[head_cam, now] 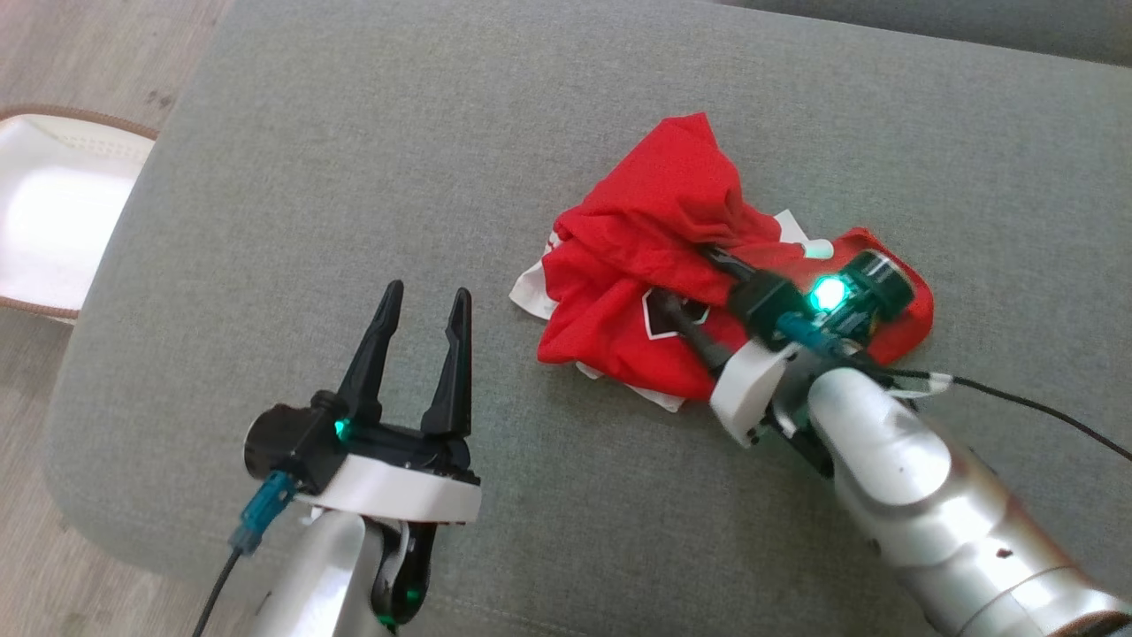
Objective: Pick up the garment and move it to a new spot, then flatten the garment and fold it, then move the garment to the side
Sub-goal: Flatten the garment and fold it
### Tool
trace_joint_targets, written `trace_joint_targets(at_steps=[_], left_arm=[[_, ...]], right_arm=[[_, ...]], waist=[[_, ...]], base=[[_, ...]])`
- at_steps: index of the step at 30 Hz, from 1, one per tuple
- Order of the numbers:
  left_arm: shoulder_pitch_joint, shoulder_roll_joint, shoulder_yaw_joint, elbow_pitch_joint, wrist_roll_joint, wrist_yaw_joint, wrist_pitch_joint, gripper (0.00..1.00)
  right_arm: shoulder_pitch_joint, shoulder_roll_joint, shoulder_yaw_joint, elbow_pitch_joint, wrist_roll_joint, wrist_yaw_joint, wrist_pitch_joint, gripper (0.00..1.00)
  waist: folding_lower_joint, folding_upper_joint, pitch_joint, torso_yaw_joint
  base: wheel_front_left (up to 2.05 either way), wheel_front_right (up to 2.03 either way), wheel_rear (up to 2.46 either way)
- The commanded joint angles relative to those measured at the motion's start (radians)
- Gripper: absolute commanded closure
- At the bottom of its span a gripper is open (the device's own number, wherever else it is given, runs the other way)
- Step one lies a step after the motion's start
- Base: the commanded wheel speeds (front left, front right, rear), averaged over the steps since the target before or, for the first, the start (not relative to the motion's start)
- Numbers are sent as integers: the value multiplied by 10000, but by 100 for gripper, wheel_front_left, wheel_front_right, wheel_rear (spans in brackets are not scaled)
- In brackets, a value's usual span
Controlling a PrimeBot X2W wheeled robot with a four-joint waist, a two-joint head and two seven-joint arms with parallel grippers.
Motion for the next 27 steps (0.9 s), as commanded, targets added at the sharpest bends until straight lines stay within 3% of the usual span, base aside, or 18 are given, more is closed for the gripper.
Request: trace_joint_targets(at_steps=[1, 6, 13, 18, 27], left_arm=[[-302, 72, 227, -319, -83, 32, -53, 0], [-251, 72, 371, -283, -18, 61, -53, 0], [-162, 72, 517, -247, 159, -10, -53, 0], [-185, 72, 501, -252, 196, -38, -53, 0], [-183, 72, 390, -226, 210, -83, -53, 0]], right_arm=[[-269, 192, -50, -154, -21, -9, -166, 100], [-438, 422, -804, 104, 33, -9, -483, 100], [-396, 644, -2536, -502, 503, -9, -737, 100], [-662, 688, -4560, -581, 992, -9, -553, 100], [-1529, 469, -8545, 382, -35, -9, 480, 100]], waist=[[0, 0, -1, -14], [0, 0, -98, -270], [0, 0, -378, -981], [0, 0, -491, -1277], [0, 0, -366, -1101]], base=[[0, 0, 0], [0, 0, 0], [0, 0, 0], [0, 0, 0], [0, 0, 0]])
